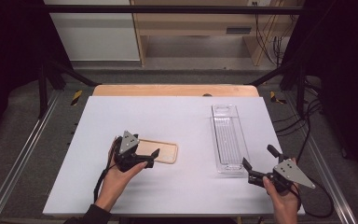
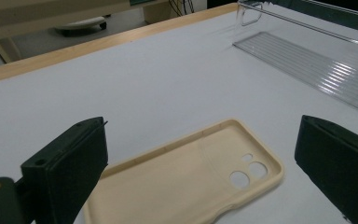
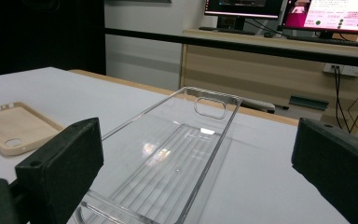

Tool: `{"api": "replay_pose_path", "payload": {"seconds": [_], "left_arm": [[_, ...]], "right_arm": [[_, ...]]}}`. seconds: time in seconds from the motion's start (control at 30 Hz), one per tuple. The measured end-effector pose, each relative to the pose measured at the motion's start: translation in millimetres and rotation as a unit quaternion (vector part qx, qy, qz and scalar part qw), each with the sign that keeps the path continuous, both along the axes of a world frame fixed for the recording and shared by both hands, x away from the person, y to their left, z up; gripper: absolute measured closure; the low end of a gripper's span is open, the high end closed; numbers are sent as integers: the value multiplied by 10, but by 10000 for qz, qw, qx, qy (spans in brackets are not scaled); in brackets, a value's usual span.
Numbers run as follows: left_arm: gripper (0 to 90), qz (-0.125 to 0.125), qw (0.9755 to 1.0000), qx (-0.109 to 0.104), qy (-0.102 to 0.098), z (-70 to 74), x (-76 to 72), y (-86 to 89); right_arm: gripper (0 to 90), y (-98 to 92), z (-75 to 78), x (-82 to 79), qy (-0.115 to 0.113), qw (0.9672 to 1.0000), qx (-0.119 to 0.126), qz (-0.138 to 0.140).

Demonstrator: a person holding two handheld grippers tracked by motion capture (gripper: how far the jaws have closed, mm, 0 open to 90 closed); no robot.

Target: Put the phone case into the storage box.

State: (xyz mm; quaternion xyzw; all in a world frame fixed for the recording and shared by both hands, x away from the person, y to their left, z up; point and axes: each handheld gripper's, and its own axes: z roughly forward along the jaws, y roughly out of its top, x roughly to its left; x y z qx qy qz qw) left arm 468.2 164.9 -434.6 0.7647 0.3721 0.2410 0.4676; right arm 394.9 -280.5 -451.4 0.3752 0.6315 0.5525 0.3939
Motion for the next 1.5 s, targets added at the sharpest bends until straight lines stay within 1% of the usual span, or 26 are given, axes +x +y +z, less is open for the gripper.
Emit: {"api": "replay_pose_path", "payload": {"seconds": [0.1, 0.13, 0.23, 0.27, 0.43, 0.5, 0.57, 0.6, 0.63, 0.67, 0.7, 0.8, 0.83, 0.87, 0.9, 1.0, 1.03, 1.07, 1.1, 1.13, 1.23, 1.3, 1.37, 1.4, 1.43, 1.5], "left_arm": [[24, -43, 9999, 23, 118, -36, 30, -80], [24, -89, 9998, 94, 171, -60, 42, -135], [24, -127, 9996, 141, 209, -81, 51, -183], [24, -158, 9994, 194, 250, -102, 57, -224], [26, -182, 9988, 288, 349, -143, 79, -280], [44, -150, 9984, 323, 432, -167, 95, -304], [61, -153, 9983, 342, 453, -174, 98, -311], [117, -126, 9978, 405, 507, -185, 95, -329], [148, -126, 9978, 405, 507, -185, 95, -329], [148, -123, 9977, 422, 523, -191, 94, -338], [230, -140, 9973, 438, 581, -206, 90, -366], [388, -161, 9968, 515, 598, -221, 81, -395], [388, -183, 9965, 516, 626, -232, 80, -410], [498, -174, 9959, 557, 688, -250, 75, -438], [539, -174, 9959, 557, 688, -250, 75, -438], [664, -138, 9951, 579, 792, -275, 74, -476], [664, -127, 9946, 593, 837, -282, 74, -487], [698, -106, 9941, 614, 889, -288, 72, -498], [739, -123, 9938, 599, 925, -299, 74, -510], [805, -98, 9930, 615, 1002, -313, 77, -531], [856, -63, 9923, 658, 1046, -325, 79, -546], [899, -25, 9916, 649, 1123, -338, 83, -563], [900, -17, 9905, 683, 1193, -351, 85, -580], [900, -23, 9894, 739, 1248, -365, 86, -593], [900, -23, 9894, 739, 1248, -365, 86, -593], [900, -32, 9877, 795, 1343, -381, 87, -599]], "right_arm": [[23, 1, -2, 2, 3, 10000, -4, -4], [23, 2, -2, 2, 5, 10000, 4, -7], [23, -5, -1, -2, 11, 10000, 5, -18], [23, -6, -1, -2, 14, 10000, 11, -21], [23, -6, -3, 0, 22, 10000, 10, -17], [24, -7, -2, -1, 18, 10000, 15, -18], [23, -9, -3, -1, 16, 10000, 14, -16], [23, -11, -3, 0, 13, 10000, 22, -12], [23, -11, -3, 0, 13, 10000, 22, -12], [24, -11, -3, 0, 13, 10000, 23, -12], [24, -10, -3, -1, 16, 10000, 26, -12], [25, -10, -4, -3, 26, 10000, 28, -9], [25, -10, -4, -3, 26, 10000, 28, -9], [25, -12, -4, 0, 16, 10000, 26, -15], [25, -12, -4, 0, 16, 10000, 26, -15], [26, -17, -4, -2, 22, 10000, 46, -24], [26, -17, -4, -2, 22, 10000, 46, -24], [26, -18, -4, -2, 22, 10000, 49, -22], [27, -19, -4, -3, 22, 10000, 51, -22], [27, -20, -4, -3, 17, 10000, 51, -24], [27, -20, -3, -3, 18, 10000, 57, -17], [27, -23, -4, -4, 26, 10000, 46, -18], [27, -23, -6, -1, 23, 10000, 59, -7], [28, -24, -5, -3, 24, 10000, 60, -7], [28, -24, -5, -3, 20, 10000, 55, -6], [28, -25, -5, -3, 22, 10000, 57, -9]]}}
